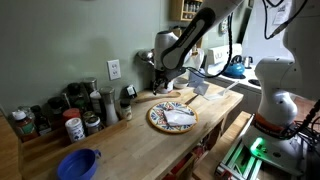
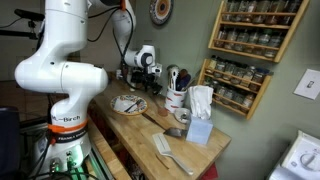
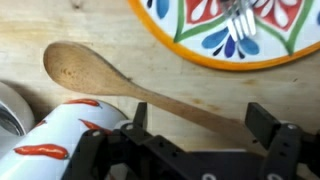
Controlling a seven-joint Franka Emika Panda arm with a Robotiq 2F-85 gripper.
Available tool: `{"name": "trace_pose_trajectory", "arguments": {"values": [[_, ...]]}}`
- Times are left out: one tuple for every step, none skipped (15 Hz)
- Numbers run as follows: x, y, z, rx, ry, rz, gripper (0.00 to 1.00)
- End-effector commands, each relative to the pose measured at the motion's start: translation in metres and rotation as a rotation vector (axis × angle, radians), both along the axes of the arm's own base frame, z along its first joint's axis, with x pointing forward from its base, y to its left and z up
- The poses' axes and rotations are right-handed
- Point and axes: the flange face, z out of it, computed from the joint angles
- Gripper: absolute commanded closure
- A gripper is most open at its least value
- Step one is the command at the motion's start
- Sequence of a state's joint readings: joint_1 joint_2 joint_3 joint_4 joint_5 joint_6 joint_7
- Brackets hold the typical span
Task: Place the timer against against the wall
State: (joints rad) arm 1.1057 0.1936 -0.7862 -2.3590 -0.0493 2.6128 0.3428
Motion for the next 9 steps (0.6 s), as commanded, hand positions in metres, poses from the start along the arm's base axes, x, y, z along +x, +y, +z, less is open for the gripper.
{"name": "trace_pose_trajectory", "arguments": {"values": [[-0.036, 0.046, 0.02, -0.073, 0.136, -0.045, 0.0], [-0.048, 0.064, 0.03, -0.061, 0.194, -0.038, 0.0], [-0.053, 0.076, 0.058, -0.077, 0.188, -0.026, 0.0], [-0.058, 0.089, 0.078, -0.058, 0.209, -0.003, 0.0], [-0.064, 0.102, 0.091, -0.027, 0.216, 0.016, 0.0], [-0.068, 0.115, 0.105, 0.014, 0.234, 0.052, 0.0], [-0.073, 0.124, 0.116, 0.055, 0.264, 0.075, 0.0], [-0.078, 0.129, 0.126, 0.086, 0.295, 0.128, 0.0], [-0.08, 0.131, 0.135, 0.11, 0.293, 0.154, 0.0]]}}
